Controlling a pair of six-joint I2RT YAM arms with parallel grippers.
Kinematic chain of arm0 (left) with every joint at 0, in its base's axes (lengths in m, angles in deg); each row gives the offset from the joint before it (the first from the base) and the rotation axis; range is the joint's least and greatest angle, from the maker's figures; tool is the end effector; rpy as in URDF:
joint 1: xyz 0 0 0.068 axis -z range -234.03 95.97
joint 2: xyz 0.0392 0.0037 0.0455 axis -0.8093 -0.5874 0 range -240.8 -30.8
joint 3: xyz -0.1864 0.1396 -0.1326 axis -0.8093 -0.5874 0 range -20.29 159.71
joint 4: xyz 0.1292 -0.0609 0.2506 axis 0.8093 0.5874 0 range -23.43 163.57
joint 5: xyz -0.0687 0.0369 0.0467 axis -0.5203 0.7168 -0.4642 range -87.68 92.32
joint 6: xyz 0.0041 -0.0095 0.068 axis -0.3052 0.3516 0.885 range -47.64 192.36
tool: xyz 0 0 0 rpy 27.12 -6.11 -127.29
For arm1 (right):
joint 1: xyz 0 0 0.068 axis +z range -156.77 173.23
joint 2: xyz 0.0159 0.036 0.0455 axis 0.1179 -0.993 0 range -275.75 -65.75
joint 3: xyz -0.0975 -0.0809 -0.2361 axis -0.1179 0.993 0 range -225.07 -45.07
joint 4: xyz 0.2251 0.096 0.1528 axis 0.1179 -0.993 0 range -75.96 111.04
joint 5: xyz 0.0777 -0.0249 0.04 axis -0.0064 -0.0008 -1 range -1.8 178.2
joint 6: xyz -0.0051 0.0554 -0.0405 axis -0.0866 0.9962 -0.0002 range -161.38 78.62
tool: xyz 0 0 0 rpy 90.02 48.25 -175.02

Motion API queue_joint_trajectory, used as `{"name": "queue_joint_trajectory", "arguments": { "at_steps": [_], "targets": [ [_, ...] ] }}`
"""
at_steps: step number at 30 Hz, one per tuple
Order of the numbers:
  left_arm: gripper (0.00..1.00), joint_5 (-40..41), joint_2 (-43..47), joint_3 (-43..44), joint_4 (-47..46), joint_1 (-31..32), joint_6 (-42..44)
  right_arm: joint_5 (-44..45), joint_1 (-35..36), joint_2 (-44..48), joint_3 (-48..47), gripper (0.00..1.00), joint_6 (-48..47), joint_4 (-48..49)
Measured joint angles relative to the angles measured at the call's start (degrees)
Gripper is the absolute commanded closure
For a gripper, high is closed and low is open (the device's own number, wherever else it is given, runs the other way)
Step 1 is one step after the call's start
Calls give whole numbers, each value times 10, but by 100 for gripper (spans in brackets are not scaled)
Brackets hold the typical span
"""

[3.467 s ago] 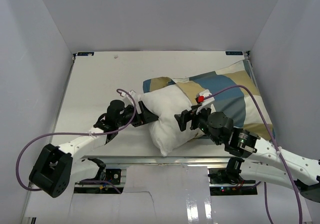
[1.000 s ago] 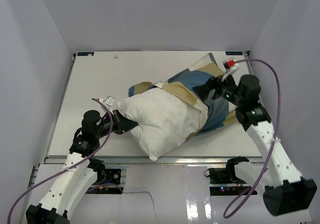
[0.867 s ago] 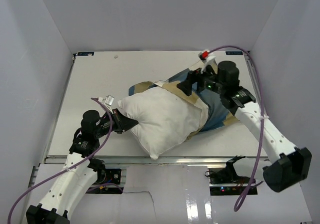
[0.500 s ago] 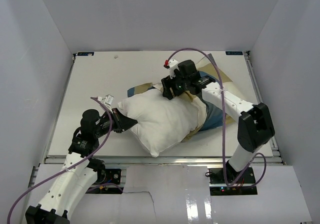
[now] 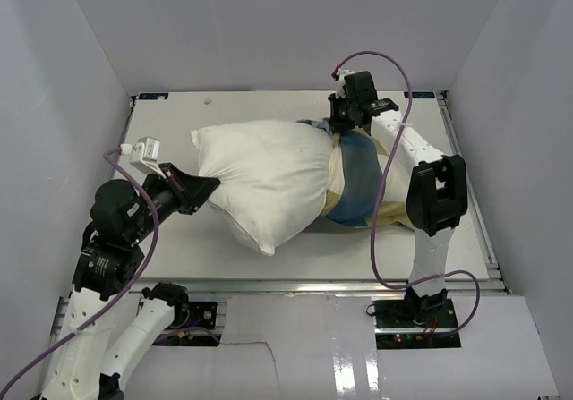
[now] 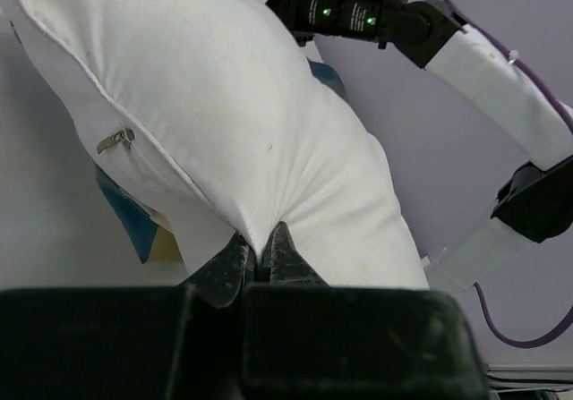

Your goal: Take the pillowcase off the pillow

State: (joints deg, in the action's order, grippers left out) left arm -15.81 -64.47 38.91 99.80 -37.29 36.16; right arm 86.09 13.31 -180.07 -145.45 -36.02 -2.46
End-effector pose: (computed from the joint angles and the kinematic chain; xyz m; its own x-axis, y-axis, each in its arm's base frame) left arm 0.1398 -0.0602 0.4122 -0.4397 -0.4539 -0.7750 0.3834 0.6855 -0.6189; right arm 0.4779 0.1769 0.2630 -0.6032 -0.1211 -0.7884 -0.3155 0.9440 0.0964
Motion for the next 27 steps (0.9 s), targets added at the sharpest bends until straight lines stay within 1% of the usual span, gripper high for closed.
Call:
{"name": "queue_joint_trajectory", "arguments": {
  "at_steps": [1,5,6,9,10,12,13,17,18,21,23,24,26,27],
  "targets": [
    [100,8,-1,5,17,1,3,2,0,-5,-7,92,3,-4],
    [100,55,-5,14,68,3,23,12,1,-27,-29,91,21,-17],
    [100,63,-5,14,73,3,26,13,0,-30,-30,78,27,-19],
    [100,73,3,-3,66,4,31,21,0,-40,-38,54,38,-37],
    [100,69,11,-19,52,4,30,26,-1,-43,-47,42,36,-42],
    [100,57,27,-65,17,3,24,34,0,-41,-55,34,32,-49],
    [100,51,33,-88,3,3,21,34,0,-39,-57,28,29,-50],
    [100,38,20,-154,-46,3,7,48,20,9,-57,17,15,-59],
    [100,34,14,-167,-57,2,3,55,31,29,-58,13,10,-62],
    [100,18,-6,-201,-96,2,-10,49,77,101,-72,9,2,-71],
    [100,5,-21,-215,-119,2,-20,28,108,170,-60,9,2,-59],
    [100,-2,-28,-221,-129,2,-24,18,118,214,-28,11,2,-39],
    [100,-9,-35,-227,-144,2,-29,3,128,325,68,13,2,-15],
    [100,-10,-35,-230,-149,2,-30,0,129,391,139,14,2,13]
  ]
}}
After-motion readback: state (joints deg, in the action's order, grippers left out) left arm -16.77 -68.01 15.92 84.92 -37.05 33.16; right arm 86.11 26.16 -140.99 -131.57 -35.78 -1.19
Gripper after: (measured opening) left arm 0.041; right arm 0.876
